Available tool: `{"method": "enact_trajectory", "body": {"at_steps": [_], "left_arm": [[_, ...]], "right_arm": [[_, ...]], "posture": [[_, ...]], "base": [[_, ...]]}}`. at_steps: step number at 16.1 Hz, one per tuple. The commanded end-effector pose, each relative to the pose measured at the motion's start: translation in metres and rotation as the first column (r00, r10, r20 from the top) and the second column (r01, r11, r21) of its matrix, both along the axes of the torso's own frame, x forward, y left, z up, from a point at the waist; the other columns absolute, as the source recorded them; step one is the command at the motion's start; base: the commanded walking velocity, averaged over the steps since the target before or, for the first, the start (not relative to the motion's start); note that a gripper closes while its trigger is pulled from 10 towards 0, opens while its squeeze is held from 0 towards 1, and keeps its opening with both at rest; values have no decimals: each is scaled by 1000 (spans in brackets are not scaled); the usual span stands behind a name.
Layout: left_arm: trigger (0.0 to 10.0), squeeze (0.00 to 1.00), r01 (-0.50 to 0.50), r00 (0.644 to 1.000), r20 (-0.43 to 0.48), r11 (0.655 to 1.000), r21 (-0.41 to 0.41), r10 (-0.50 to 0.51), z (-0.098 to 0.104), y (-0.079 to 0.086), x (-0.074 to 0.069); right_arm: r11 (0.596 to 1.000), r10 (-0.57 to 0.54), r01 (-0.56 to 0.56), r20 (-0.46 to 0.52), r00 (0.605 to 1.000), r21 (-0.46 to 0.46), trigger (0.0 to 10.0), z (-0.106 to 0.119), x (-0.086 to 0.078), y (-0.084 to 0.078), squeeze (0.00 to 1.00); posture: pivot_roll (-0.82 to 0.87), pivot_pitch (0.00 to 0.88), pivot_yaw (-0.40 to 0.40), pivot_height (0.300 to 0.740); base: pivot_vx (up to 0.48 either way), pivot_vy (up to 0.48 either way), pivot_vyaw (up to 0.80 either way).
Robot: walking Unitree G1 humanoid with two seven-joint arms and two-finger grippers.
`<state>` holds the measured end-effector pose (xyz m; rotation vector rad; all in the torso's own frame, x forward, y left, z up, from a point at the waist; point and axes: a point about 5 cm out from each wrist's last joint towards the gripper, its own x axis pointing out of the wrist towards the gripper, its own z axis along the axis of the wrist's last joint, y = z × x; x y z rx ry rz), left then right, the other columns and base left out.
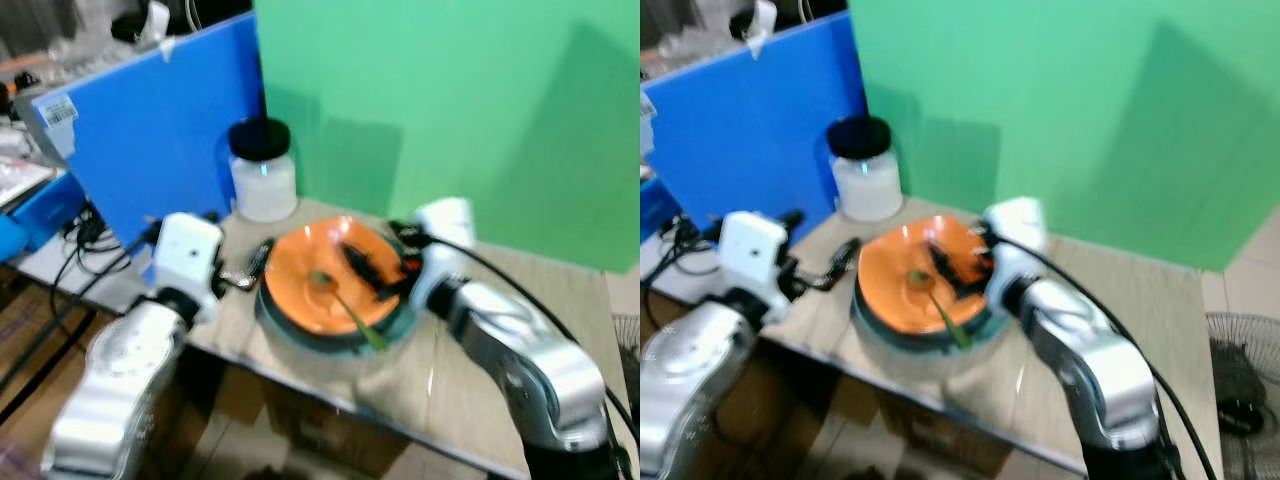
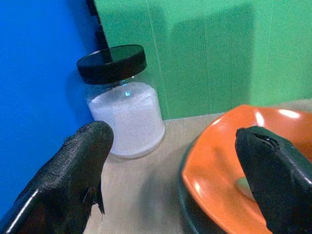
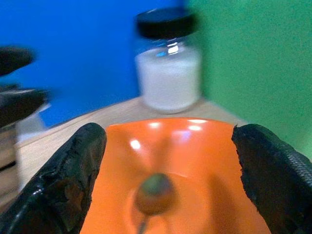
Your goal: Setting the table
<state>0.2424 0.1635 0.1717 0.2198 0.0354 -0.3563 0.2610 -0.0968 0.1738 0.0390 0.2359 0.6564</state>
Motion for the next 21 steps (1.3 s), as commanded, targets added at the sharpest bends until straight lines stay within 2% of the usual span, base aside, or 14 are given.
{"method": "enact_trajectory", "body": {"at_steps": [1,3,5,6,9,10,11,13,16,18,19,20,21], "left_arm": [[10000,0,64,998,-9,998,6,-64,0,-8,-1],[10000,0,125,992,-25,991,42,-124,1,-7,-5],[10000,0,164,986,-34,985,54,-162,4,-3,-8],[10000,0,188,981,-50,981,56,-185,4,0,-12],[10000,0,262,963,-88,962,79,-255,4,3,-18],[10000,0,293,953,-107,952,86,-283,5,4,-21],[10000,0,316,945,-122,944,92,-304,5,5,-23],[10000,0,339,936,-140,936,98,-324,5,7,-26],[10000,0,377,917,-181,921,103,-355,4,11,-32],[10000,0,414,897,-208,906,90,-390,3,10,-37],[10000,0,426,891,-216,901,85,-400,3,10,-39],[10000,0,436,884,-225,896,84,-410,3,10,-40],[10000,0,438,883,-226,895,83,-411,3,10,-40]], "right_arm": [[999,8,-10,-50,999,-44,10000,-2,-2,-6,1000],[992,52,-59,-62,997,-115,10000,2,-1,0,1000],[983,97,-107,-75,992,-148,10000,7,0,8,1000],[975,147,-162,-104,984,-153,10000,9,-1,15,0],[948,235,-269,-196,952,-170,10000,8,-5,27,0],[933,245,-295,-238,940,-207,10000,7,-4,31,0],[919,243,-314,-281,928,-240,10000,5,-3,34,0],[912,254,-336,-319,913,-236,10000,6,-1,40,0],[899,204,-331,-394,896,-288,10000,-1,6,48,0],[887,182,-340,-441,879,-312,4588,-5,8,51,0],[885,167,-336,-454,875,-323,1529,-8,9,51,0],[883,152,-334,-471,869,-331,0,-11,10,50,0],[883,144,-330,-476,868,-334,0,-12,10,50,0]], "posture": [[174,0,28,740],[172,0,29,740],[169,0,29,740],[170,0,27,740],[174,0,20,740],[174,0,20,740],[174,0,20,740],[174,0,20,740],[177,0,18,740],[185,0,13,740],[185,0,13,740],[185,0,13,740],[185,0,13,740]], "base": [[0,0,0],[0,0,0],[0,0,0],[0,0,0],[0,0,0],[0,0,0],[0,0,0],[0,0,0],[0,0,0],[0,0,0],[0,0,0],[0,0,0],[0,0,0]]}}
